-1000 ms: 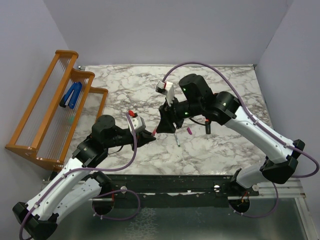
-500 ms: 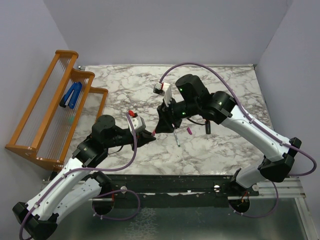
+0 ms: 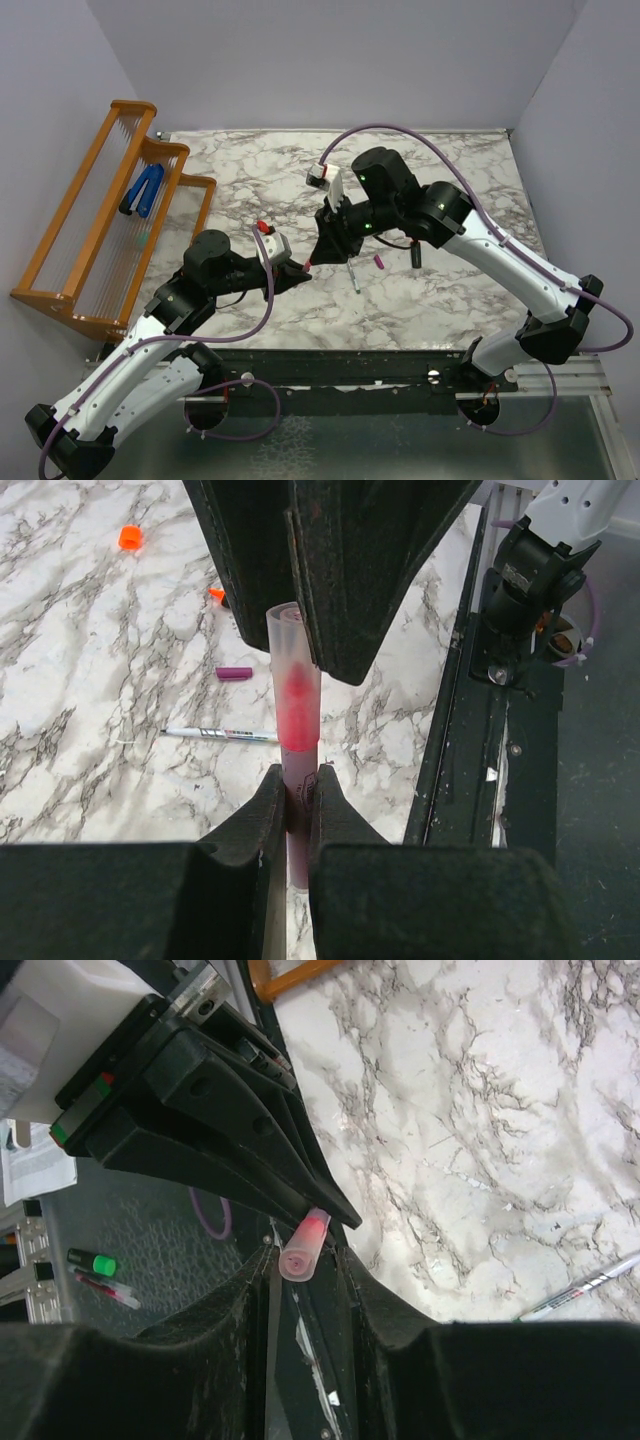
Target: Insert the pens into the pen caps
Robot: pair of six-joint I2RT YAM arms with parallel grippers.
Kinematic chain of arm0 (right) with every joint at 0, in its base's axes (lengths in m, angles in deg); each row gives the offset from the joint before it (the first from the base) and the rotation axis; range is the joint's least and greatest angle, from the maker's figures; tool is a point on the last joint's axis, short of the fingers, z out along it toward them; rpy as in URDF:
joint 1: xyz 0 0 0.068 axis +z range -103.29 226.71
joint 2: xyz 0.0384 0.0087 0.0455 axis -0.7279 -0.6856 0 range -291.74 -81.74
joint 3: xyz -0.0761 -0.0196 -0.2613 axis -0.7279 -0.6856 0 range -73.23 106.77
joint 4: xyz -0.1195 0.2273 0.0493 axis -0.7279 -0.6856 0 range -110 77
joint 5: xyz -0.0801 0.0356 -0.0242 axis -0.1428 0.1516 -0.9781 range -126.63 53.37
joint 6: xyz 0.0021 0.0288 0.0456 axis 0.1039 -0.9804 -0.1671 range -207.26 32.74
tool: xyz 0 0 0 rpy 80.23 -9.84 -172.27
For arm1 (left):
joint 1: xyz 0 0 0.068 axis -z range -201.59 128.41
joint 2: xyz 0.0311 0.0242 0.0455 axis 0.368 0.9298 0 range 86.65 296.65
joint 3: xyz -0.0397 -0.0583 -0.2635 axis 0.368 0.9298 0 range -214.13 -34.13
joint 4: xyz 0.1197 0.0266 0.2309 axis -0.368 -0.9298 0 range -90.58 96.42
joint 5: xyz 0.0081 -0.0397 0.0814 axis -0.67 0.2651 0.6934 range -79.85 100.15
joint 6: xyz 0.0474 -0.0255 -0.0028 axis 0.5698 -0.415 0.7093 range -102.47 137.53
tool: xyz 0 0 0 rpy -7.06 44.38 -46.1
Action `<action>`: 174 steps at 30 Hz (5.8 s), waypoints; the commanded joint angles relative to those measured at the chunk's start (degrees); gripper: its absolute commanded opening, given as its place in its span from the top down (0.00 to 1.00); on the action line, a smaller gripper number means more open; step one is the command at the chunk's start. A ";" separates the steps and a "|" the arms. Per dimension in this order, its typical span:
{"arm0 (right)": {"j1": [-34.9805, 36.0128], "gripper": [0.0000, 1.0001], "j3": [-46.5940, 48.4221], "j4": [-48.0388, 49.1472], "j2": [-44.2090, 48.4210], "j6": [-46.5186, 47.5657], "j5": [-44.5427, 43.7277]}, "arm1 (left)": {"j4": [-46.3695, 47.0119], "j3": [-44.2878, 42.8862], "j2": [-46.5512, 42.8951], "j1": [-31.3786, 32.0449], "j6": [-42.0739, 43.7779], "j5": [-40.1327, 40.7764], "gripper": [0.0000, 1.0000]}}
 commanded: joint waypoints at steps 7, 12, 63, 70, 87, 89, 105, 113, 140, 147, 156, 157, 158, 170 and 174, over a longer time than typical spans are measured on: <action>0.40 0.80 2.34 0.59 -1.02 -0.27 2.51 | 1.18 -0.35 0.04 0.20 0.56 0.44 1.00; 0.40 0.89 1.83 0.50 -1.01 -0.16 2.73 | 1.16 -0.36 -0.03 0.23 0.55 0.60 1.00; 6.35 0.99 -15.44 12.18 -4.73 -5.49 5.97 | 11.83 -2.26 -5.56 0.23 1.02 7.47 1.00; 7.06 1.00 -15.36 12.33 -5.20 -5.71 5.92 | 20.91 0.02 -8.66 0.22 -1.81 9.08 1.00; 7.96 0.99 -19.44 11.70 -4.65 -5.37 4.86 | 26.66 -1.15 -8.37 0.23 -2.33 9.42 1.00; 7.96 1.00 -19.82 11.38 -4.55 -5.25 4.46 | 25.74 -1.55 -8.41 0.16 -1.94 9.57 1.00; 7.87 0.07 -0.97 7.15 3.74 -0.86 -19.19 | 3.30 1.04 -7.04 0.23 -1.76 13.89 1.00; 7.87 0.00 -9.77 26.85 27.93 0.79 -45.29 | -2.82 1.69 3.53 0.23 -2.94 21.01 1.00; -15.11 0.12 -45.40 25.94 16.59 -15.48 -30.64 | -18.02 -26.30 64.21 -3.26 -15.48 38.18 1.00; -17.58 0.26 -41.69 28.19 5.10 -13.35 -25.50 | -18.68 -27.49 66.36 -5.56 -14.84 36.46 0.81; -17.62 0.42 -31.11 27.01 -7.08 -10.66 -19.61 | -18.55 -26.98 64.35 -6.48 -14.57 35.24 0.54; -17.62 0.43 -29.96 26.30 -8.15 -10.30 -19.13 | -18.55 -26.85 63.84 -6.57 -14.48 34.37 0.53; -17.57 0.45 -28.98 25.47 -9.10 -10.16 -18.86 | -18.59 -26.78 63.37 -6.73 -14.22 33.88 0.51; -14.39 0.53 -28.03 21.65 -15.66 -8.63 -22.81 | -16.22 -25.20 52.83 -10.61 -13.16 27.02 0.25; -14.02 0.54 -29.27 22.63 -17.27 -9.54 -23.58 | -15.83 -27.01 48.33 -10.71 -11.96 26.30 0.25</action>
